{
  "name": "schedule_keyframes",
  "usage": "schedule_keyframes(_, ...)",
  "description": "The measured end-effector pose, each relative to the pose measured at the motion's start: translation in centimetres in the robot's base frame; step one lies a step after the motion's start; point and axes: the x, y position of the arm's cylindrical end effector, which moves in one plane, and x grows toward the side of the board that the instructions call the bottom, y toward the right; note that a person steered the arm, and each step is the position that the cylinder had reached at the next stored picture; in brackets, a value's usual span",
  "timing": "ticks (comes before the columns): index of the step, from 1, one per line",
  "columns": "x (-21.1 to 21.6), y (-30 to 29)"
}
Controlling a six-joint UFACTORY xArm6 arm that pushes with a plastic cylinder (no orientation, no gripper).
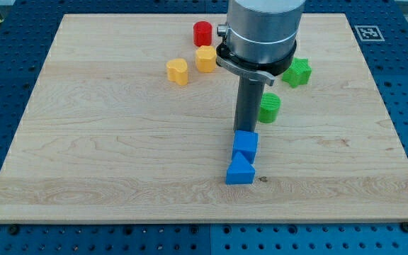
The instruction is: Slightly move the blue cube towards left to the blue triangle
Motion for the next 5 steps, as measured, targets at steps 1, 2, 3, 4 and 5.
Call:
schedule_keyframes(1, 0.8, 5.0)
schedule_keyframes(2, 0.9, 6.2)
schedule_keyframes(3, 1.1, 7.5)
schedule_keyframes(4, 2.9, 11.7)
schedule_keyframes(5, 5.0, 12.6)
